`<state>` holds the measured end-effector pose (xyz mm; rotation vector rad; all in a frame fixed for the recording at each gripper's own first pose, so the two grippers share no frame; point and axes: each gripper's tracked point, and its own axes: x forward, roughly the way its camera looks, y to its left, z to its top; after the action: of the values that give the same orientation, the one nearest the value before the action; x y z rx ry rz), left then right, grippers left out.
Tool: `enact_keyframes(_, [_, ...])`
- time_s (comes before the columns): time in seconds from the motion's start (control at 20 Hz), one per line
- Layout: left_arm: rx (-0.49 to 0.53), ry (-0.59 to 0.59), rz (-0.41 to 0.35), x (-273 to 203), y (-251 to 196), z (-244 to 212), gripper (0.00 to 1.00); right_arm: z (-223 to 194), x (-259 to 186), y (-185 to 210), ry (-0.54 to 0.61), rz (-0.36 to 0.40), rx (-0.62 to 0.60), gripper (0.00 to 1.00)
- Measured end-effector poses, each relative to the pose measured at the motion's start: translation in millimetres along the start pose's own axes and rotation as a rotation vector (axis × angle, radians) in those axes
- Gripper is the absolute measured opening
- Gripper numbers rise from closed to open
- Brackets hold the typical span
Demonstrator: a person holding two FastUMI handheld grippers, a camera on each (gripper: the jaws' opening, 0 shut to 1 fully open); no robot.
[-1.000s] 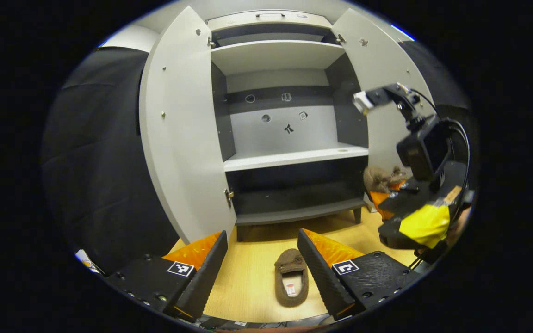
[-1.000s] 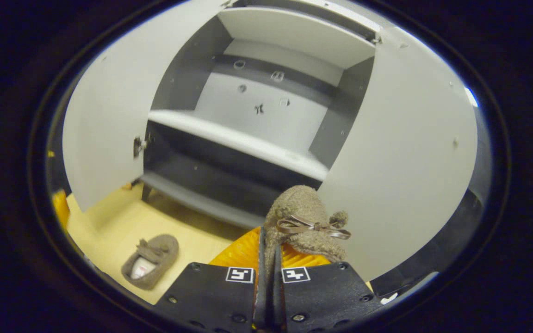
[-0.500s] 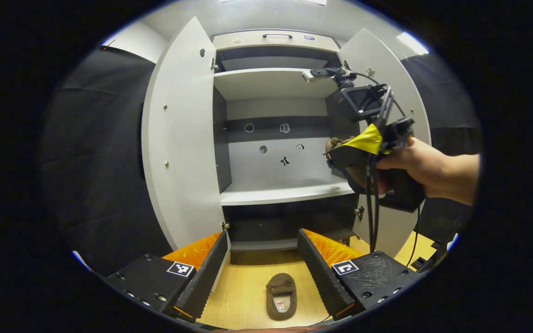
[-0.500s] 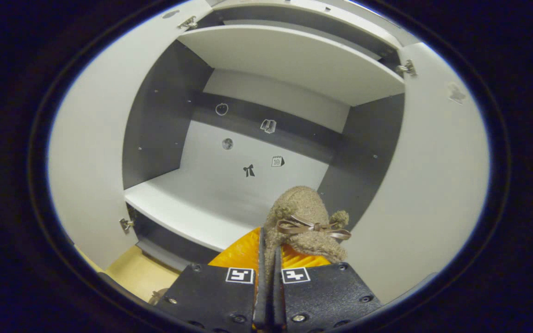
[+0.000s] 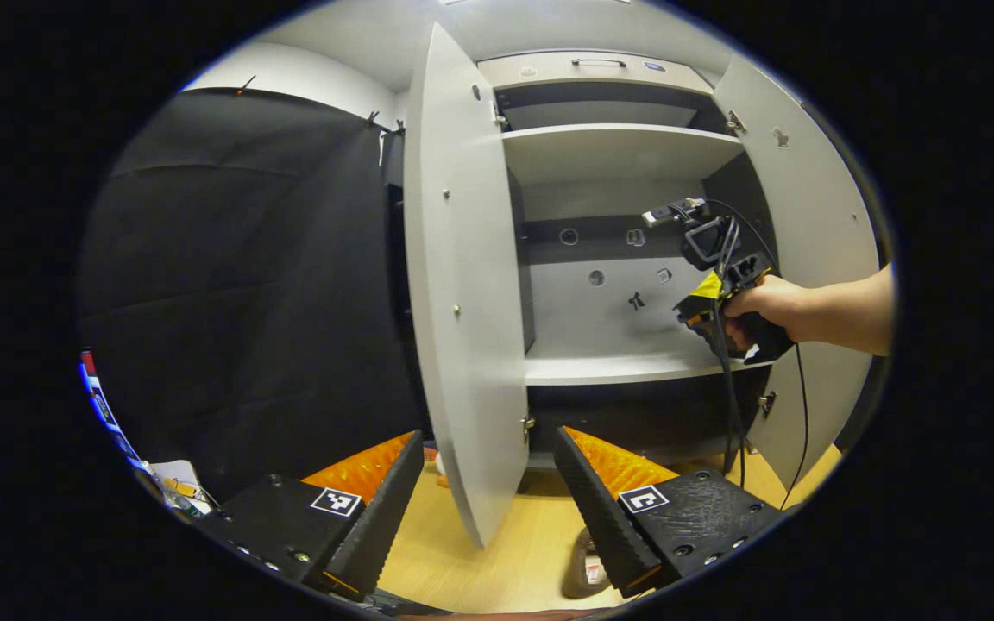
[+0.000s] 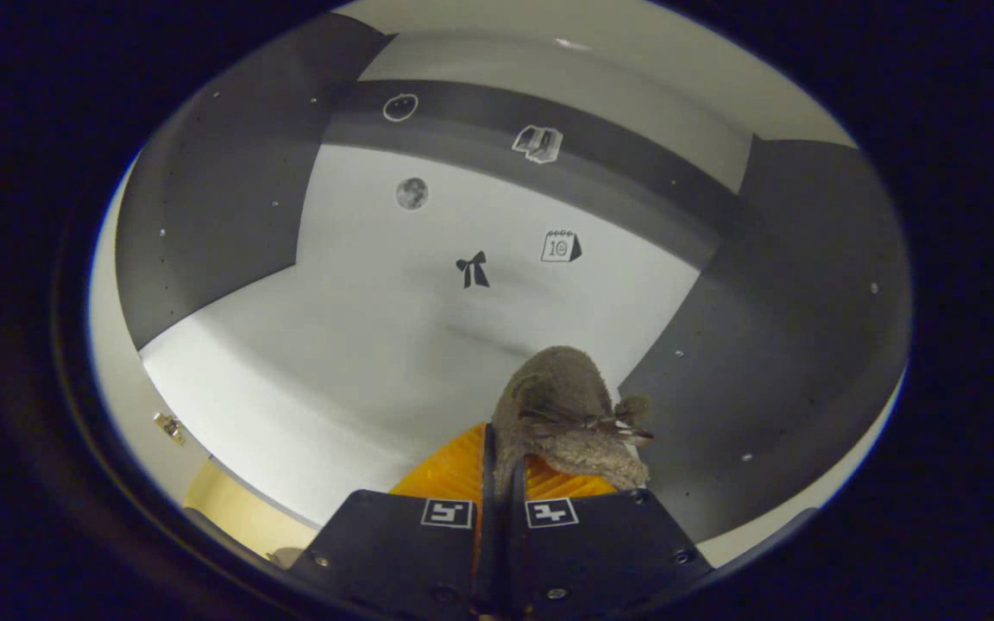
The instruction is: Grab one shoe with the right hand and put it into the shoe cabinet, grab the other shoe with the left hand and put it into the shoe cabinet; then close the right door with the right hand and the left door with the left hand.
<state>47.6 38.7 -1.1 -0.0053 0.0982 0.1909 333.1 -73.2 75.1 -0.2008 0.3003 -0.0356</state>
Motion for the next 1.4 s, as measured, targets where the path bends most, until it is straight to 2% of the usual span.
enact_keyframes(0.15, [0.009, 0.017, 0.031, 0, -1, 1, 0.93, -13, 7, 19, 0.061, 0.096, 0.011, 0.10])
enact_keyframes(0.25, [0.026, 0.014, 0.029, 3, -5, 4, 0.93, -9, 2, 21, 0.046, 0.112, -0.004, 0.12])
enact_keyframes(0.35, [0.048, 0.017, 0.008, 1, -11, 6, 0.93, -8, -6, 20, 0.045, 0.111, -0.011, 0.21])
enact_keyframes(0.45, [0.060, 0.004, 0.001, -1, -14, 9, 0.92, -9, -15, 29, 0.043, 0.162, 0.005, 0.31])
enact_keyframes(0.5, [0.063, -0.001, 0.005, -1, -15, 9, 0.92, -8, -23, 30, 0.039, 0.178, 0.015, 0.45])
enact_keyframes(0.55, [0.062, 0.003, 0.010, -2, -14, 8, 0.92, -9, -27, 31, 0.040, 0.189, 0.022, 0.69])
enact_keyframes(0.6, [0.054, 0.009, 0.014, -3, -14, 7, 0.92, -11, -32, 32, 0.047, 0.195, 0.024, 0.78])
enact_keyframes(0.65, [0.050, 0.013, 0.018, -2, -14, 6, 0.92, -11, -39, 32, 0.042, 0.207, 0.032, 0.82])
enact_keyframes(0.85, [0.055, 0.021, -0.001, -7, -25, 6, 0.92, 1, -76, 21, -0.040, 0.224, 0.057, 0.83])
enact_keyframes(0.95, [0.065, 0.024, -0.024, -11, -36, 4, 0.92, 2, -107, 19, -0.086, 0.267, 0.080, 0.83])
enact_keyframes(1.05, [0.071, 0.032, -0.043, -12, -47, 2, 0.92, 7, -142, 15, -0.172, 0.318, 0.092, 0.83])
enact_keyframes(1.15, [0.095, 0.033, -0.072, -14, -60, -1, 0.93, 10, -178, 5, -0.279, 0.336, 0.101, 0.82])
enact_keyframes(1.2, [0.114, 0.038, -0.080, -13, -64, -6, 0.92, 7, -196, -1, -0.320, 0.338, 0.103, 0.89])
enact_keyframes(1.35, [0.166, 0.090, -0.110, -10, -75, -31, 0.93, -10, -244, -1, -0.398, 0.414, 0.137, 0.95])
enact_keyframes(1.4, [0.184, 0.105, -0.123, -9, -82, -37, 0.92, -20, -258, -3, -0.407, 0.433, 0.144, 0.92])
